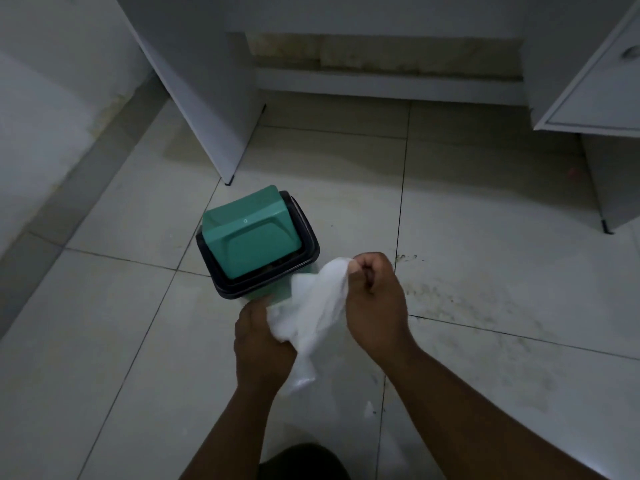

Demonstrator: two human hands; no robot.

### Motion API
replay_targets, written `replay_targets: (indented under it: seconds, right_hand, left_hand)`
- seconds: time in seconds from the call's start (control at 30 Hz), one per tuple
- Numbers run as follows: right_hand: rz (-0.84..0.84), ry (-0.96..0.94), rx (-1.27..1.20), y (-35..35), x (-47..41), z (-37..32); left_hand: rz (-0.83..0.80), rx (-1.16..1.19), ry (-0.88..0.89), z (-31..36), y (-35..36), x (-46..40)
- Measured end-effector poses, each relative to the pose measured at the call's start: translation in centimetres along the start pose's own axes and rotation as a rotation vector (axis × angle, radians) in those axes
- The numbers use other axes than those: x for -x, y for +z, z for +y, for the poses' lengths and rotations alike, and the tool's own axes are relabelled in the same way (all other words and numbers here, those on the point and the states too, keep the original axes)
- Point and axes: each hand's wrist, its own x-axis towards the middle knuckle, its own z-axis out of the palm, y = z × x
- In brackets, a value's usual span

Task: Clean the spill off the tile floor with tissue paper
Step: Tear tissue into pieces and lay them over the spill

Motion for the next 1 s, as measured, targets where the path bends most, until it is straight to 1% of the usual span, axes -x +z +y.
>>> replay_targets:
  seconds: [0.07, 0.13, 0.2, 0.3, 0.33, 0.43, 0.53, 0.6, 0.73, 0.83, 0.93, 1.0]
  right_hand:
    - [0.056, 0.042, -0.006, -0.9, -0.7, 0.8]
    - [0.105, 0.085, -0.008, -1.6, -1.3, 1.6]
    - [0.149, 0.127, 0.011, -2.4, -1.9, 2.6]
    - [0.246, 0.171, 0.01, -3.7, -2.8, 4.1]
    - [0.284, 0.179, 0.01, -4.2, -3.2, 4.6]
    - [0.376, 0.216, 0.011, -5.7, -4.5, 6.6]
    - [0.423, 0.254, 0.016, -6.8, -5.8, 8.8]
    - [0.404, 0.26, 0.021, -7.3, -6.6, 10.3]
    - [0.265, 0.231, 0.014, -7.6, -7.8, 13.2]
    - [0.158, 0.277, 0.007, -7.3, -8.4, 14.9]
    - [0.091, 0.318, -0.047, -7.0, -8.7, 15.7]
    - [0.103, 0.344, -0.1, -7.0, -8.8, 16.3]
  left_hand:
    - [-0.004, 0.097, 0.124, 1.0, 0.2, 0.4]
    - [-0.099, 0.211, 0.173, 2.3, 0.2, 0.8]
    - [-0.268, 0.291, 0.111, 3.9, 0.6, 1.2]
    - [-0.522, 0.33, -0.046, 5.4, 1.7, 1.6]
    - [-0.565, 0.333, -0.078, 5.6, 2.1, 1.7]
    - [-0.62, 0.326, -0.156, 5.5, 3.4, 1.9]
    - [-0.554, 0.372, -0.281, 5.4, 4.7, 2.0]
    - [-0.491, 0.365, -0.322, 5.3, 5.7, 1.7]
    - [-0.406, 0.435, -0.447, 5.5, 7.1, 0.6]
    - [-0.35, 0.485, -0.569, 6.0, 7.6, -0.1]
    - [-0.321, 0.574, -0.584, 6.7, 8.1, -0.8]
    - [-0.333, 0.631, -0.572, 7.2, 8.7, -1.5]
